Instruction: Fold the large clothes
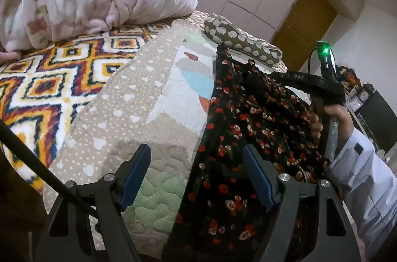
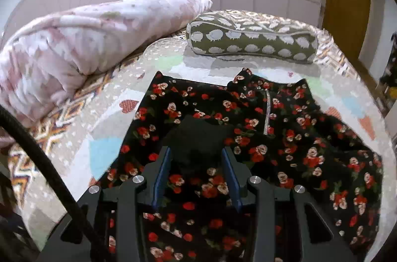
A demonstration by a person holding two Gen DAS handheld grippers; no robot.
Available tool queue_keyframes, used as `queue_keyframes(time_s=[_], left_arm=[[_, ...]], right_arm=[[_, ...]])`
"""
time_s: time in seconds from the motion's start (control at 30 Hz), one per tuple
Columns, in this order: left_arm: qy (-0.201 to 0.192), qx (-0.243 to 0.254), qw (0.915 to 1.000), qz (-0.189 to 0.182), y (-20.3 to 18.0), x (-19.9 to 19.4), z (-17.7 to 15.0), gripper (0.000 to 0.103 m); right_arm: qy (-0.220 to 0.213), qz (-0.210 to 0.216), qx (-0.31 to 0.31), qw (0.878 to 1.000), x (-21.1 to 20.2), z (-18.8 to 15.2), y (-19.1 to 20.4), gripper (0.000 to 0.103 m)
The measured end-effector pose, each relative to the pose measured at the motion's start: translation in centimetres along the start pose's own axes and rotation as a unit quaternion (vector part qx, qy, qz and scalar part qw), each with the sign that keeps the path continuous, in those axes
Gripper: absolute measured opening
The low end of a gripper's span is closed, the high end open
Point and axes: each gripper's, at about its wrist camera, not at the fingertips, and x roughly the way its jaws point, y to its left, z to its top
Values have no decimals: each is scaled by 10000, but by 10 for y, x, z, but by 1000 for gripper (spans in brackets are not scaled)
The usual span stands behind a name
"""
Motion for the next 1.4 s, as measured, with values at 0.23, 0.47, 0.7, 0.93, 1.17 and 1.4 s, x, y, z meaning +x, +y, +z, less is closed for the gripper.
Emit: queue_keyframes(time_s=[0.23,0.47,0.7,0.93,1.17,1.4], left_arm=[[34,-18,9998,208,6,2,-4,75],[-24,22,9992,410,15,5,-6,75],[38,195,9983,555,5,9,-7,75],[-107,646,9928,1005,-20,1,-4,76],[-44,1336,9828,1274,-72,6,-11,76],[75,1806,9737,1385,-113,4,-24,76]], right_arm=[[609,-740,-619,9935,66,-10,27,44],[371,-612,-40,9974,55,5,19,9],[695,-180,-321,9969,78,5,66,13],[149,-325,-196,9992,8,-19,58,46],[10,-1180,-333,9925,-89,-88,42,53],[-31,-1832,-149,9830,-138,-145,23,58]])
